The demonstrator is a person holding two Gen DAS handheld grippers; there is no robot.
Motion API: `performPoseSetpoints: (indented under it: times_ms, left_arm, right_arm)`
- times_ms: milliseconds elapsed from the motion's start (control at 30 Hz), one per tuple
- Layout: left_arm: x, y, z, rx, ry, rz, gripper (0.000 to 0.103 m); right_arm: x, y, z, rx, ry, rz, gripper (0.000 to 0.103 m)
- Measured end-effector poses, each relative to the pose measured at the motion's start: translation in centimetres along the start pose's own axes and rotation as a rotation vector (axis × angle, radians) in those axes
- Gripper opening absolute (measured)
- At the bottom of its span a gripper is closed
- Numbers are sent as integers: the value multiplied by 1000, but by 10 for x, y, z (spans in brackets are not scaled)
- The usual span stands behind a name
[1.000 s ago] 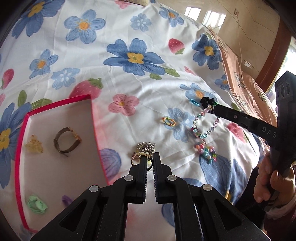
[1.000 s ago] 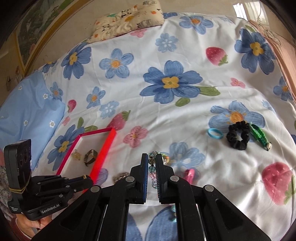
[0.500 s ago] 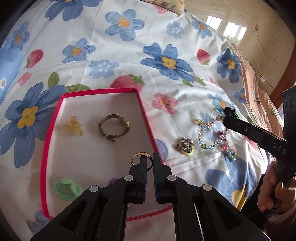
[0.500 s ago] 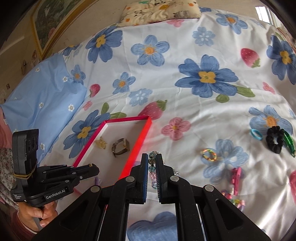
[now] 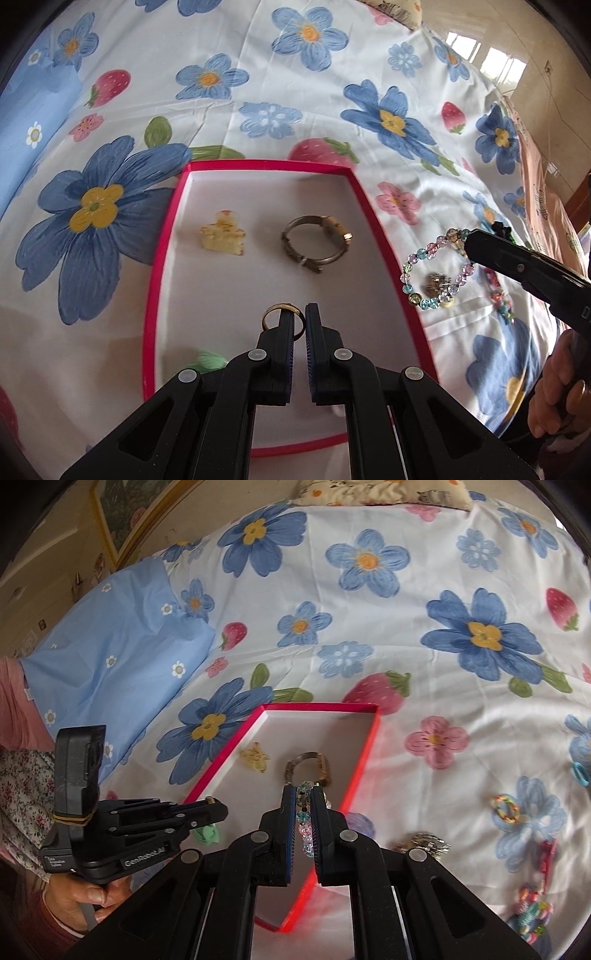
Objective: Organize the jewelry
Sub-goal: 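Carry the ring and bracelet into the red box and open both tools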
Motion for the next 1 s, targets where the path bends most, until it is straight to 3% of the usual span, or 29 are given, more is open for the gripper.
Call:
performPoseSetpoints:
  times_ms: [333, 700, 1000]
  left_arm:
    - [-9, -37, 25, -49, 1, 52, 5]
    - [-2, -79, 23, -65, -33, 142, 5]
    - [-3, -86, 23, -67, -38, 151, 8]
  right_arm:
    - [4, -54, 19, -56, -12, 55, 7]
    - [35, -87, -6, -3, -34, 149, 7]
    - [48, -95, -11, 23, -15, 189, 7]
Point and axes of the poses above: each gripper's, at about its wrist camera, not at the fingertips, and y roughly against the way its jaws point, z to its left, x to its underside, the point moved 9 cm from there along -y, roughly the way its jaws point, and after that the axes turned 8 degrees about -z, right-handed, at the moved point
